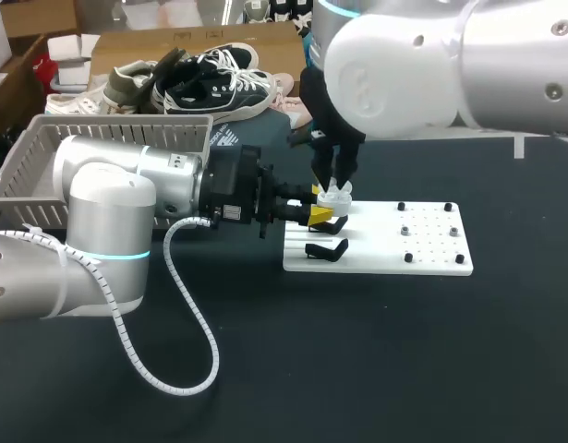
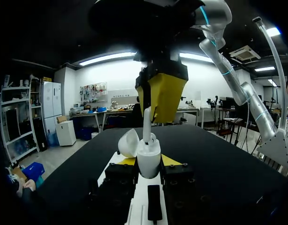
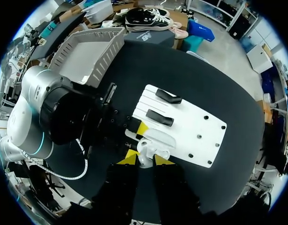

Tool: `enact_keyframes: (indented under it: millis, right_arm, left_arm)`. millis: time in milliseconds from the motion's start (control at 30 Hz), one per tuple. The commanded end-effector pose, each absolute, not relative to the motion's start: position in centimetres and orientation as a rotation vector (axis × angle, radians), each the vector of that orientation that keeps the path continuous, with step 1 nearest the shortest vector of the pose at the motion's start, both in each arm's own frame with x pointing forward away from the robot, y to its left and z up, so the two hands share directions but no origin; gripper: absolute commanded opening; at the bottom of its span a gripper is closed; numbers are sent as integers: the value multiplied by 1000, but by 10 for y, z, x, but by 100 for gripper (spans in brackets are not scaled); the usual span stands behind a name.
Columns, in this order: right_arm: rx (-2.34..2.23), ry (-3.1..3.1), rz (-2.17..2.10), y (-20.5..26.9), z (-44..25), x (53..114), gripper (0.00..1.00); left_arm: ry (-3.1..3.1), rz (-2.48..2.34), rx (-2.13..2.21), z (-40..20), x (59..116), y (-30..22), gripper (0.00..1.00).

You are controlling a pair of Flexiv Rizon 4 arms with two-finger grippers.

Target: Pick up each earbud case from the left stands, insert the matching earbuds, close the lid, and place the case in the box.

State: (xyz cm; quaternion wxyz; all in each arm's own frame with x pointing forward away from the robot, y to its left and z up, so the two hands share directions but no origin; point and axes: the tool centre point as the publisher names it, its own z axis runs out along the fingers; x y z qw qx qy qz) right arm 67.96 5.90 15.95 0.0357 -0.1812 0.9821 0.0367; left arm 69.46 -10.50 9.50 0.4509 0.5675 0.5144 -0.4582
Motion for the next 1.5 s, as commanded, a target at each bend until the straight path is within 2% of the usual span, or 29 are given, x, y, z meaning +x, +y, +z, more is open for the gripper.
enact_keyframes:
  millis: [33, 1500]
  right_arm:
    - [-561, 3024, 103, 62, 159, 681, 0]
    - [-582, 3048, 103, 64, 145, 685, 0]
  left_arm:
    - [1272, -1128, 1399, 95, 693, -105, 0]
    - [1272, -1128, 1399, 95, 693, -105, 0]
